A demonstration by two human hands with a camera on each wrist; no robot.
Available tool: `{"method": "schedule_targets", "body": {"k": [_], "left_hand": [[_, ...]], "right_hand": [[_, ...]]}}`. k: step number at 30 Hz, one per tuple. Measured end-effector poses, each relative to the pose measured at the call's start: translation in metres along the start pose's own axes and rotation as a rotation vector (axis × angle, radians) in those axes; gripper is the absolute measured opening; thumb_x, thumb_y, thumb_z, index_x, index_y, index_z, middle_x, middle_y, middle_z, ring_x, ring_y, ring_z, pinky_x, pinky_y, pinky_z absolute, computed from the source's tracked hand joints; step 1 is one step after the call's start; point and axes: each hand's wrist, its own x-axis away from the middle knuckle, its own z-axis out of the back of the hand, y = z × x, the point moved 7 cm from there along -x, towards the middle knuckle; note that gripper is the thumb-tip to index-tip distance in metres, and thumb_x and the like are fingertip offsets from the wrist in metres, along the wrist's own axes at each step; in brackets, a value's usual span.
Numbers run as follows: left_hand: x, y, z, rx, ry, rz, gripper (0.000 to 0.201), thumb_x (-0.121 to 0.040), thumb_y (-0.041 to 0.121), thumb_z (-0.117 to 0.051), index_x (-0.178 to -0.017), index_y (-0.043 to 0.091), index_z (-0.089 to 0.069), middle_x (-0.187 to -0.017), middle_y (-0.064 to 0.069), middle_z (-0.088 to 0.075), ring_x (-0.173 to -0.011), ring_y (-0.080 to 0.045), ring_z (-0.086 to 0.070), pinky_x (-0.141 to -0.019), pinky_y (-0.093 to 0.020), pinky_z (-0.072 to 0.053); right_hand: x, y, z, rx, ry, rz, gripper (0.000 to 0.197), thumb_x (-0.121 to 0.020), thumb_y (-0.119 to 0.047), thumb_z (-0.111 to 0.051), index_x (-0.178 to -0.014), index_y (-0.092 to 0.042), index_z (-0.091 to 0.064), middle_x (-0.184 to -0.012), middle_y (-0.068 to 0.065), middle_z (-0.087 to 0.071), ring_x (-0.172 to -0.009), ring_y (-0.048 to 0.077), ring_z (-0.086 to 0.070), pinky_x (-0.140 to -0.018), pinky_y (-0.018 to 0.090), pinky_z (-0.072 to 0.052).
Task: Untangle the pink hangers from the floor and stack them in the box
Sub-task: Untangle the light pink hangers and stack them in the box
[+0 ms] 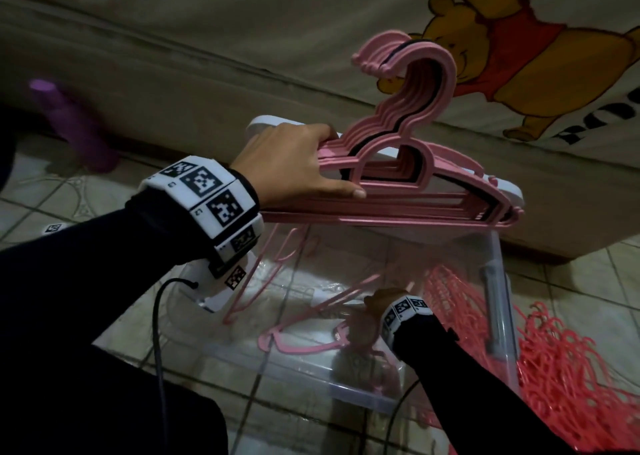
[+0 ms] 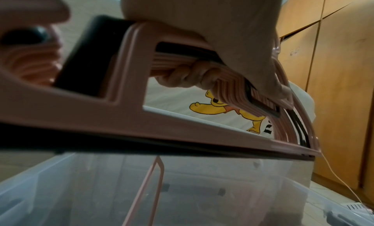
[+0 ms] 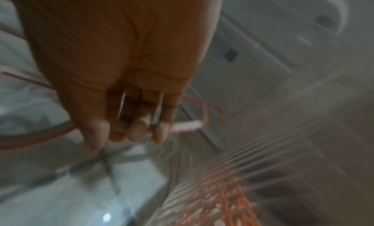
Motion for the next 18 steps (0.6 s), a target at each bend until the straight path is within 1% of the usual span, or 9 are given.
{"method": "schedule_targets", "body": {"k": [2, 3, 4, 6, 9, 11, 13, 15, 18], "left_hand": [[0.000, 0.001, 0.003, -0.013, 0.022, 0.002, 0.092, -0.054, 0.085, -0.057, -0.121, 0.023, -0.058, -0.112, 0.002, -0.066, -0.108, -0.020, -0.058, -0.088, -0.037, -0.048], [0.000, 0.002, 0.004, -0.011, 0.031, 0.002, 0.092, -0.052, 0.086, -0.056, -0.119, 0.023, -0.058, -0.110, 0.001, -0.066, -0.106, -0.021, -0.059, -0.085, -0.036, -0.047], [0.001, 0.003, 0.005, -0.005, 0.037, 0.000, 0.094, -0.050, 0.087, -0.053, -0.118, 0.022, -0.058, -0.109, 0.000, -0.066, -0.104, -0.022, -0.059, -0.083, -0.035, -0.046], [0.002, 0.005, 0.006, 0.006, 0.045, 0.002, 0.099, -0.046, 0.089, -0.048, -0.117, 0.021, -0.059, -0.107, -0.001, -0.067, -0.102, -0.022, -0.060, -0.077, -0.032, -0.044], [0.005, 0.006, 0.009, 0.003, 0.058, 0.011, 0.098, -0.047, 0.090, -0.046, -0.117, 0.023, -0.058, -0.106, -0.001, -0.067, -0.101, -0.023, -0.060, -0.074, -0.031, -0.042], [0.005, 0.005, 0.012, -0.020, 0.061, 0.020, 0.097, -0.048, 0.090, -0.046, -0.119, 0.025, -0.057, -0.109, -0.001, -0.068, -0.103, -0.024, -0.061, -0.080, -0.033, -0.044], [0.006, 0.005, 0.014, -0.035, 0.059, 0.033, 0.098, -0.049, 0.090, -0.048, -0.122, 0.025, -0.056, -0.113, -0.002, -0.068, -0.106, -0.025, -0.061, -0.083, -0.034, -0.043], [0.008, 0.003, 0.017, -0.029, 0.059, 0.044, 0.102, -0.047, 0.090, -0.048, -0.125, 0.023, -0.055, -0.117, -0.003, -0.067, -0.107, -0.026, -0.061, -0.082, -0.033, -0.042], [0.011, 0.001, 0.022, -0.013, 0.055, 0.064, 0.109, -0.043, 0.093, -0.045, -0.126, 0.023, -0.053, -0.120, -0.003, -0.066, -0.107, -0.027, -0.061, -0.084, -0.034, -0.045]], "right_hand": [[0.002, -0.002, 0.017, 0.062, 0.028, 0.084, 0.049, -0.100, -0.038, -0.036, -0.141, -0.012, -0.038, -0.148, 0.014, -0.037, -0.136, 0.026, -0.036, -0.111, 0.031, -0.027], [0.004, -0.004, 0.026, 0.101, 0.060, 0.139, 0.053, -0.100, -0.044, -0.031, -0.142, -0.013, -0.038, -0.150, 0.013, -0.035, -0.137, 0.025, -0.034, -0.113, 0.031, -0.025], [0.008, -0.005, 0.035, 0.093, 0.077, 0.170, 0.054, -0.099, -0.048, -0.027, -0.140, -0.016, -0.041, -0.147, 0.011, -0.039, -0.135, 0.024, -0.038, -0.113, 0.030, -0.026], [0.020, -0.009, 0.055, 0.018, 0.111, 0.186, 0.048, -0.100, -0.045, -0.024, -0.132, -0.019, -0.049, -0.135, 0.009, -0.054, -0.124, 0.025, -0.050, -0.105, 0.031, -0.035], [0.046, -0.011, 0.083, -0.062, 0.133, 0.193, 0.026, -0.099, -0.028, -0.032, -0.123, -0.019, -0.040, -0.119, 0.014, -0.059, -0.105, 0.031, -0.059, -0.085, 0.036, -0.045], [0.061, -0.009, 0.101, -0.012, 0.224, 0.222, 0.017, -0.096, -0.020, -0.039, -0.112, -0.019, -0.040, -0.109, 0.014, -0.061, -0.095, 0.032, -0.062, -0.072, 0.036, -0.044], [0.076, -0.005, 0.118, 0.025, 0.315, 0.213, 0.013, -0.094, -0.018, -0.043, -0.107, -0.018, -0.044, -0.103, 0.013, -0.063, -0.091, 0.031, -0.063, -0.066, 0.034, -0.041], [0.087, 0.002, 0.128, -0.002, 0.344, 0.180, 0.015, -0.095, -0.020, -0.045, -0.109, -0.015, -0.046, -0.103, 0.014, -0.064, -0.093, 0.032, -0.063, -0.067, 0.034, -0.043], [0.108, 0.013, 0.144, -0.103, 0.355, 0.143, 0.022, -0.097, -0.023, -0.046, -0.116, -0.013, -0.049, -0.112, 0.015, -0.059, -0.099, 0.033, -0.060, -0.080, 0.039, -0.049]]}}
